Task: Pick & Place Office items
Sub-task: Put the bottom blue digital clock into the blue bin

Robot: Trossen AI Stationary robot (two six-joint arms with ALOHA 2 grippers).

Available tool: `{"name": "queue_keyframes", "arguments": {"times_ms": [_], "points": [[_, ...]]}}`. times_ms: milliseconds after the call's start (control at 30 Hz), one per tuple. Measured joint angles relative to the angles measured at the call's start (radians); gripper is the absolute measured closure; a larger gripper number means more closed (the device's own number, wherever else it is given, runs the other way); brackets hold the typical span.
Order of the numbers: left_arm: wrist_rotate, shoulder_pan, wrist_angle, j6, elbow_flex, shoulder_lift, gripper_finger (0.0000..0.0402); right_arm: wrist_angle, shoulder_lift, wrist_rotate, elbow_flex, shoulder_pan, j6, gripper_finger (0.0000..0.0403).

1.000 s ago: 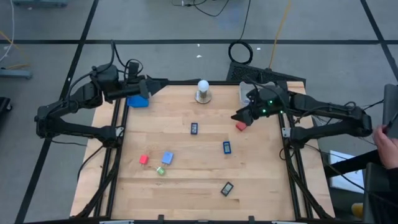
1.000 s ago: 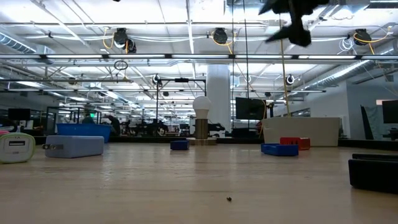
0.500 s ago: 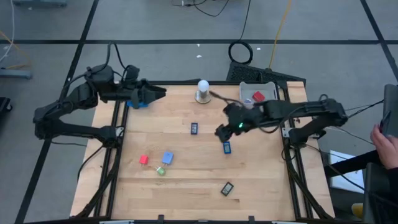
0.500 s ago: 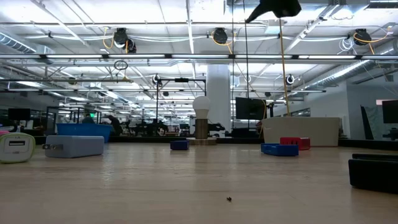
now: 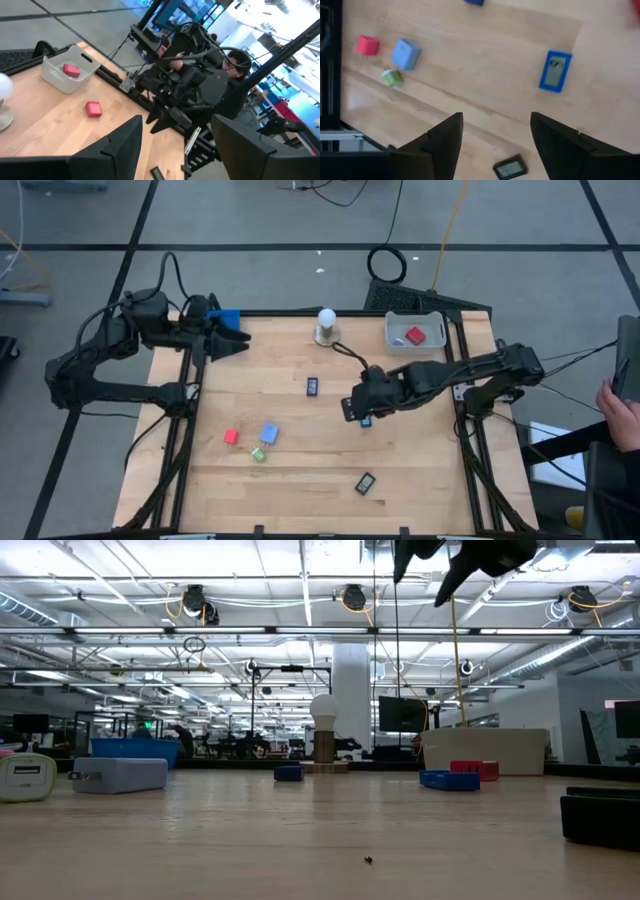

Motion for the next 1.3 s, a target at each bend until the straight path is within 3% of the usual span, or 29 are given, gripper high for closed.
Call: {"name": "queue_keyframes", "arguments": {"times_ms": [267,733,1067,1300], "points": [[0.025,0.000,-0.034,0.012,0.000,0.000,0.0165,0.109,0.125,-0.156,-0.001,0.037,0.043,0.0195],[0.024,0.000,-0.033,0.008,0.000,0.000,0.0165,0.031,0.169,-0.125,-0.001,0.015,0.009,0.0202],[0.009,0.000,-0.032,0.007,0.000,0.000,0.0165,0.053,0.168,-0.126,-0.002,-0.005,-0.181,0.0202],[-0.004,0.000,-0.031,0.004,0.000,0.000,0.0165,0.046,0.168,-0.113,-0.002,-0.029,-0.142,0.0202]]}}
